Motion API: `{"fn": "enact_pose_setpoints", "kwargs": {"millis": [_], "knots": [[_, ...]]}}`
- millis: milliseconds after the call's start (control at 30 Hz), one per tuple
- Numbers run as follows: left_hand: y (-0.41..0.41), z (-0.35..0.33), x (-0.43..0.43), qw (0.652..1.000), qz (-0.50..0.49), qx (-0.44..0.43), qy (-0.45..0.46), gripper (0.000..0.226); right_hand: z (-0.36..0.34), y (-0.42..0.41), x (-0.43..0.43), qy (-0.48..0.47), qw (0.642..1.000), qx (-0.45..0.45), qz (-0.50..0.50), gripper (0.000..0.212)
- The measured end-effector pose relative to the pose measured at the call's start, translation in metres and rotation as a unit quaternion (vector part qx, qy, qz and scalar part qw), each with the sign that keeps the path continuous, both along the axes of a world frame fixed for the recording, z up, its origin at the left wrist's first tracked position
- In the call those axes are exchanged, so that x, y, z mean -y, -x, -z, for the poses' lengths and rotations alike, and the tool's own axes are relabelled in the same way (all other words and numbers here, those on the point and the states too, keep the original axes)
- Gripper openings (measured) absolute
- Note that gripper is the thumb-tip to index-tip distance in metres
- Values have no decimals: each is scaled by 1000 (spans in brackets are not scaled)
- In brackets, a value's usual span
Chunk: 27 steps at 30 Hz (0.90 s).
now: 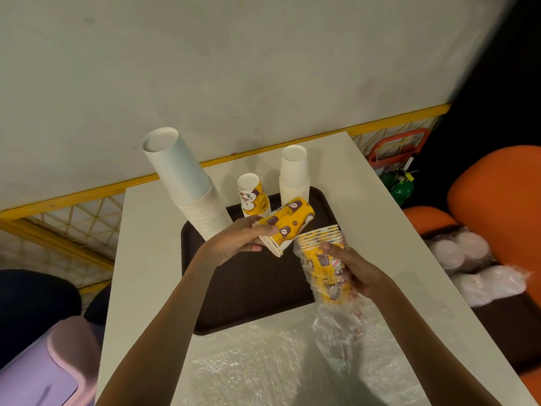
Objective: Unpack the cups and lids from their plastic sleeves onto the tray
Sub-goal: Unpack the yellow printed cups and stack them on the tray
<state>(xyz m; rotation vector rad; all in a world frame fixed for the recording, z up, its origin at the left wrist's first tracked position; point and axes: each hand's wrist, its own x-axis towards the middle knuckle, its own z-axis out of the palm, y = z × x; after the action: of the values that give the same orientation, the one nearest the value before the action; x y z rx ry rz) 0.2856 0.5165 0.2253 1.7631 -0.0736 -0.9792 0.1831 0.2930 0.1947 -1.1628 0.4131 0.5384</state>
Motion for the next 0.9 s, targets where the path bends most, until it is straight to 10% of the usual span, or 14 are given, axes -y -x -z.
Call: {"fn": "enact_pose_setpoints", "kwargs": {"millis": [167,367,667,900], "knots": [[3,5,1,999,39,-2,-22,92,1,-3,-3,18,1000,-8,1,13],[-11,-9,7,990,-94,105,22,49,2,-7,-7,15,1000,-9,-16,23],[-59,-22,28,877,-305,366,-56,71,0,-15,-11,24,999,3,-33,39],[-66,11,27,901,-271,316,-121,82,2,-18,-9,35,999,-1,-26,42]]}}
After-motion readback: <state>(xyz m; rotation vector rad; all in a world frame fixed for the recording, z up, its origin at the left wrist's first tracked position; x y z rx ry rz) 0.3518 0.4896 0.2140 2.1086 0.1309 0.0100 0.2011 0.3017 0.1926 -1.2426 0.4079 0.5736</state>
